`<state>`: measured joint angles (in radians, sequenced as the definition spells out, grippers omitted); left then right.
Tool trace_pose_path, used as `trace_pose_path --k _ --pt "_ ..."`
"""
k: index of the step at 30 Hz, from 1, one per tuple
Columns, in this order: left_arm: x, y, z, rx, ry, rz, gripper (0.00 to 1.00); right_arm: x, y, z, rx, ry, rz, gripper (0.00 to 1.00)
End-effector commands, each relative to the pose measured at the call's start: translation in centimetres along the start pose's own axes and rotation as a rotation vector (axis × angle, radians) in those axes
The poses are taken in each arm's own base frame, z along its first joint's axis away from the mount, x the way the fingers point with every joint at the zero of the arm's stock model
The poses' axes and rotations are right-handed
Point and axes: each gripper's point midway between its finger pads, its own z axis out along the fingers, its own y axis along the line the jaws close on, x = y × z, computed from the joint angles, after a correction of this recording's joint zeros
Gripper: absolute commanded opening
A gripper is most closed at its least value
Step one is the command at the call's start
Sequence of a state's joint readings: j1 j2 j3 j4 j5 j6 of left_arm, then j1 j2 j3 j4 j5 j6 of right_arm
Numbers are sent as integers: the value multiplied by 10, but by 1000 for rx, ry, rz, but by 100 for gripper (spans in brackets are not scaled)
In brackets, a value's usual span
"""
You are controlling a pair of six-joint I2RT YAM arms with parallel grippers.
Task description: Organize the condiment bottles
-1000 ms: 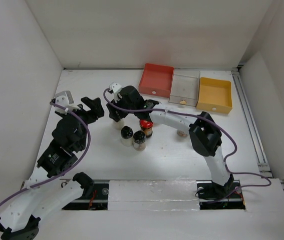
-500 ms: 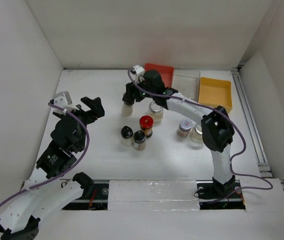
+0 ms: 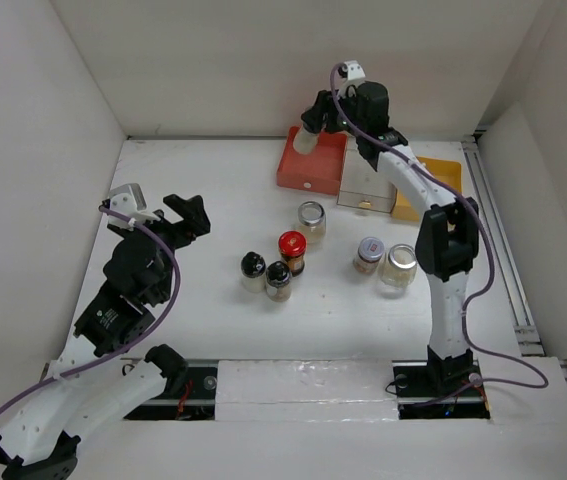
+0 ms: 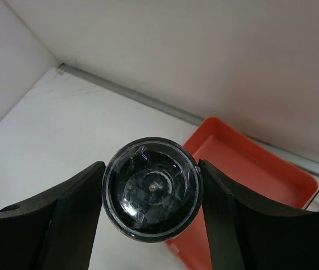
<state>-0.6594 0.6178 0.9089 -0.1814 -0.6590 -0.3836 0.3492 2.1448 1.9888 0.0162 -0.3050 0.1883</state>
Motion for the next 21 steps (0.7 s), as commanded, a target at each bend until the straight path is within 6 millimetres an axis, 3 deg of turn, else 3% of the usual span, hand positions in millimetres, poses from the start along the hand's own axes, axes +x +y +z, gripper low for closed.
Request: trace_pose_path --k 1,2,6,8,9,12,13,20,21 --pt "-8 -7 0 29 -30 -31 86 -50 -3 16 -2 -154 -26 46" --pt "-8 -7 0 29 -30 -31 86 -33 -21 26 36 -125 -22 46" --pt "-8 -8 0 38 -26 -31 86 -29 -34 44 65 -140 -32 46" --pt "-8 -8 0 38 -26 -31 86 -35 -40 48 90 -166 -45 47" --pt "-10 -9 0 41 -32 -37 86 -26 -43 53 92 -155 -42 47" --pt "-7 -10 2 37 -25 -30 86 -31 -51 55 128 -174 -53 47" --pt "-6 -11 2 45 -21 -21 86 -21 -55 59 140 -162 -49 47" --pt "-4 -11 4 42 -15 -15 86 15 -58 76 173 -116 -57 51" --pt "-4 -11 4 42 -15 -15 86 17 -51 79 173 -115 -67 54"
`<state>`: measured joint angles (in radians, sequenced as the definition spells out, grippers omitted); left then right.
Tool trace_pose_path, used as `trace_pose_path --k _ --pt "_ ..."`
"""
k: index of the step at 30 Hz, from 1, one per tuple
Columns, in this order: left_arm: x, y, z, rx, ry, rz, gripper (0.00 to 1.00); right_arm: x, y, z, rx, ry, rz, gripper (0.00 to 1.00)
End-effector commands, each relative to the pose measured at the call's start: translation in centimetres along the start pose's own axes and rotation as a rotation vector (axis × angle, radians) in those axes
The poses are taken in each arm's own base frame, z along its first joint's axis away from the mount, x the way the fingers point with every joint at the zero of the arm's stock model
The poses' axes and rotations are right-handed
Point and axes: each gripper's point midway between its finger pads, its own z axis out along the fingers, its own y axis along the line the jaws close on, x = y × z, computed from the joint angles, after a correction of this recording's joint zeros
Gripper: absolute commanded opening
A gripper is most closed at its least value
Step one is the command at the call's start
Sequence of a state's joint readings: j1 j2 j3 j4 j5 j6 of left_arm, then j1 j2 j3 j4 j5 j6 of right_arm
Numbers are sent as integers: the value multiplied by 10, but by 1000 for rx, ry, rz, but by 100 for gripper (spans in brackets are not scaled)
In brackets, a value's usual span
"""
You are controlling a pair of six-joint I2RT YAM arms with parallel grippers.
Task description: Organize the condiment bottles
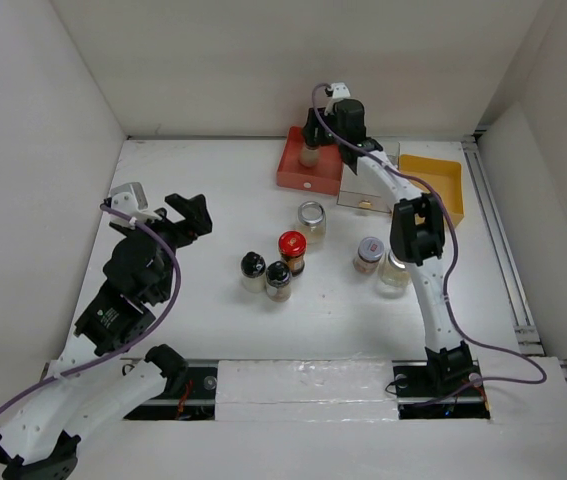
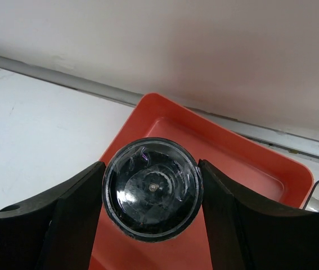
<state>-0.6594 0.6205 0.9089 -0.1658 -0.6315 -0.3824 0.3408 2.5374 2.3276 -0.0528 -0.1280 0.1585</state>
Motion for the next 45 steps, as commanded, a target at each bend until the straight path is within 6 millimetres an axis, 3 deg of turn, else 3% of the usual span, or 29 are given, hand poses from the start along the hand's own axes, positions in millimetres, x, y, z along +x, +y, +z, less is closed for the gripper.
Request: trace_pose_path --k 1,5,8,9,11,12,13,14,15,16,17,18,19,20,21,22,23,25,26,27,29,30,33,40,45 --pt "-3 -6 3 21 -14 -7 86 -63 29 -2 -27 -189 -45 62" --pt "-3 -6 3 22 -14 -7 86 -50 33 3 -24 -167 -44 85" --pt "-3 -6 3 22 -14 -7 86 -64 39 -8 -42 -178 -47 94" --pt "-3 -6 3 22 -14 -7 86 -92 48 -25 -61 -216 -52 95" --pt "0 -7 5 19 -7 -2 88 -119 50 -46 -70 -255 -76 95" --pt "0 -7 5 18 -7 -2 88 -116 50 -53 -66 -238 -83 96" --pt "0 -7 5 18 -7 -2 88 -154 59 -86 -72 -295 -112 96" --pt "0 -7 5 18 -7 -2 88 -164 60 -101 -58 -312 -125 96" --pt "0 -7 5 18 -7 -2 88 -132 50 -106 -26 -236 -127 96" --pt "0 -7 5 18 -7 -2 89 -164 61 -147 -16 -299 -139 96" --pt "3 -7 7 15 0 5 89 -161 56 -163 13 -301 -134 96" --pt "3 -9 7 23 4 5 89 -152 45 -177 74 -292 -116 95" --pt "4 -11 7 34 9 5 91 -95 29 -182 121 -178 -94 90" --pt "4 -11 7 34 9 5 92 -101 28 -214 154 -206 -64 84" --pt "8 -12 8 39 20 10 94 -81 16 -225 214 -180 -27 78" --pt "8 -12 8 39 20 11 94 -26 0 -234 252 -84 -11 61" --pt "8 -12 8 39 20 11 94 -26 -5 -253 263 -99 14 53" --pt "7 -15 8 54 19 5 95 4 -15 -270 290 -34 16 50" --pt "7 -15 8 54 19 5 95 27 -22 -279 309 20 26 55" --pt "7 -15 8 54 19 5 95 37 -22 -293 318 67 25 59" --pt "7 -15 8 54 19 5 96 58 -16 -304 288 142 1 79" --pt "7 -15 8 54 19 5 96 58 -8 -309 261 151 -12 82" --pt "7 -15 8 54 19 5 96 86 12 -320 219 270 -59 90" --pt "10 -18 9 62 31 11 96 123 -5 -351 342 427 -85 98" --pt "10 -18 9 62 31 11 96 140 -9 -343 332 473 -57 98"
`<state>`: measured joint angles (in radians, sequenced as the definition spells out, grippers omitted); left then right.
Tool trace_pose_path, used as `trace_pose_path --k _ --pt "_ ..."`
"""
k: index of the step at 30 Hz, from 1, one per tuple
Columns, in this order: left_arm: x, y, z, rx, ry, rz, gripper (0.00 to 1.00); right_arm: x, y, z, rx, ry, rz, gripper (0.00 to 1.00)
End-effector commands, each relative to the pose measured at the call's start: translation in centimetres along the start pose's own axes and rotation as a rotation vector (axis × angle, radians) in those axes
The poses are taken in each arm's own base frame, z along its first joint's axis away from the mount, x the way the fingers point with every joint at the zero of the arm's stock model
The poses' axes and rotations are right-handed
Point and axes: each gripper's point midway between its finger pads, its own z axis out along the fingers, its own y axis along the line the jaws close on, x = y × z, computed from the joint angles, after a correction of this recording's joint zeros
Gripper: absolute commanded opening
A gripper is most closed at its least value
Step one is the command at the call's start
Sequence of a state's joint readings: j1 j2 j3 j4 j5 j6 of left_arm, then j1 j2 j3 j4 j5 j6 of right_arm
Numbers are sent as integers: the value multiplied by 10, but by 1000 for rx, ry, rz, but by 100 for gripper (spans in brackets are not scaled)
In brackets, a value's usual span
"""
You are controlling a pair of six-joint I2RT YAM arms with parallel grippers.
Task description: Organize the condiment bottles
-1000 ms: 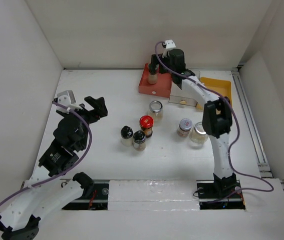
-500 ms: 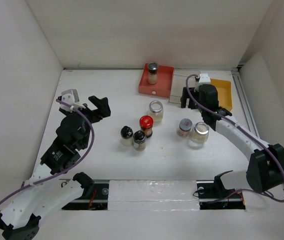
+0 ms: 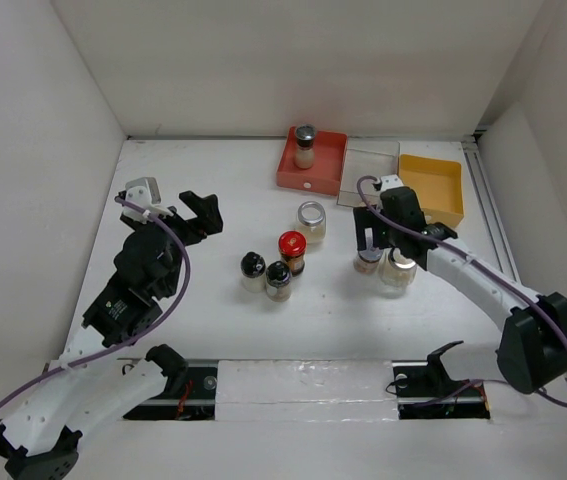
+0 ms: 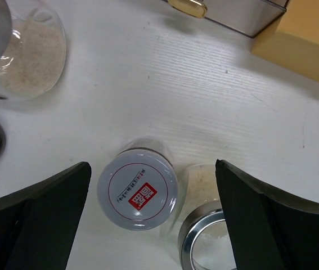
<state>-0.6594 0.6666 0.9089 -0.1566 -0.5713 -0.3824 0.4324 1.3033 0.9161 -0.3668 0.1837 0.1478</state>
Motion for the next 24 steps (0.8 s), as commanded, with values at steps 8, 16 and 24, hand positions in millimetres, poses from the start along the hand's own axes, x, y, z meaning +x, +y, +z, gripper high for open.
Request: trace_pose_path --k 8,16,24 --pt "-1 -5 2 25 -12 -5 96 14 11 13 -39 66 -14 93" --pt "-3 -5 0 29 -19 -11 96 32 17 18 -59 129 -20 74" --pt "-3 -5 0 29 -19 -11 96 -8 21 1 -79 9 8 53"
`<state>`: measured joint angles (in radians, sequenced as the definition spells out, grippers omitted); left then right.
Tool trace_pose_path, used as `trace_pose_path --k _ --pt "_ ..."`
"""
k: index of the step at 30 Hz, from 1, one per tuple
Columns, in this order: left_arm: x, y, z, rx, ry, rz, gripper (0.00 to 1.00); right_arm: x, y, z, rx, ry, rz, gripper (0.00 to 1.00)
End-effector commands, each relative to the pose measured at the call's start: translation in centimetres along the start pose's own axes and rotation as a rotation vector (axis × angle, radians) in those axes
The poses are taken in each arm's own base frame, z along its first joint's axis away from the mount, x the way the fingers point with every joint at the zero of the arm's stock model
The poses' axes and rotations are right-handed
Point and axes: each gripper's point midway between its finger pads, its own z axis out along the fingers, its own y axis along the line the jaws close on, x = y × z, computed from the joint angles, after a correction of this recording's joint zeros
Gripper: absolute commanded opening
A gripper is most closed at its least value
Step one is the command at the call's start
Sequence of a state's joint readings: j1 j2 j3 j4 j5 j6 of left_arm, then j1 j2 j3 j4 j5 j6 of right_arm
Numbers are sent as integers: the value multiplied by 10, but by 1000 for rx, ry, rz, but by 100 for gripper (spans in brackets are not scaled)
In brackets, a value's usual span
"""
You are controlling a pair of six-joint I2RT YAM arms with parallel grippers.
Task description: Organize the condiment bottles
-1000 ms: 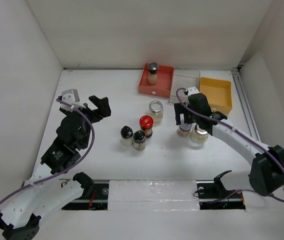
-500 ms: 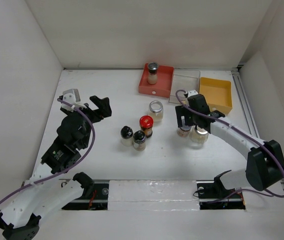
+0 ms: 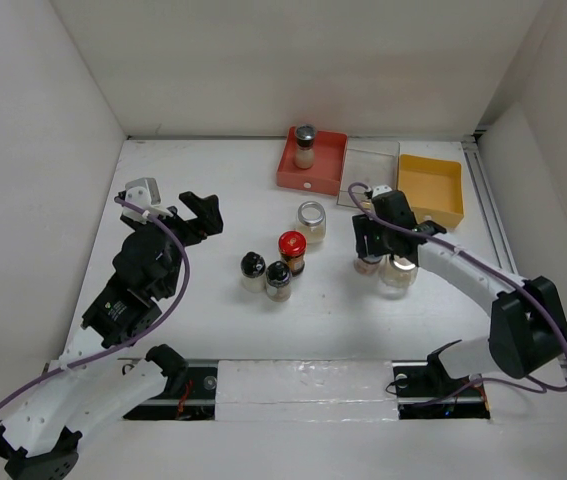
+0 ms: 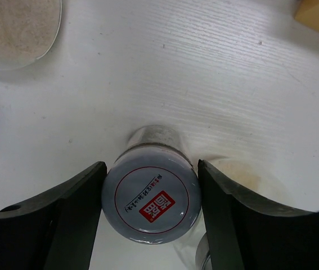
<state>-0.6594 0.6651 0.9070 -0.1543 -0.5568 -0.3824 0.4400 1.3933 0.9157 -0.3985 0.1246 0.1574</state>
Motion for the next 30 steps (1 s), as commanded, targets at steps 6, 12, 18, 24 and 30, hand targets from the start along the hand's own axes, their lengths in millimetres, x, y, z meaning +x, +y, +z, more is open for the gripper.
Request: trace_pose_path --k 6,12,18,24,30 --pt "-4 -3 1 15 -24 -9 96 -149 43 -68 -168 -410 22 51" --pt "-4 -3 1 15 -24 -9 96 -240 46 -74 -181 -594 23 51" --pt "-4 -3 1 15 -24 -9 96 -314 46 -19 -189 -666 -3 51" --pt "-6 -4 -2 28 -27 -15 96 -354 33 36 -166 -689 4 51" --pt "-6 -4 -2 28 -27 -15 96 -374 19 61 -152 -718 5 51"
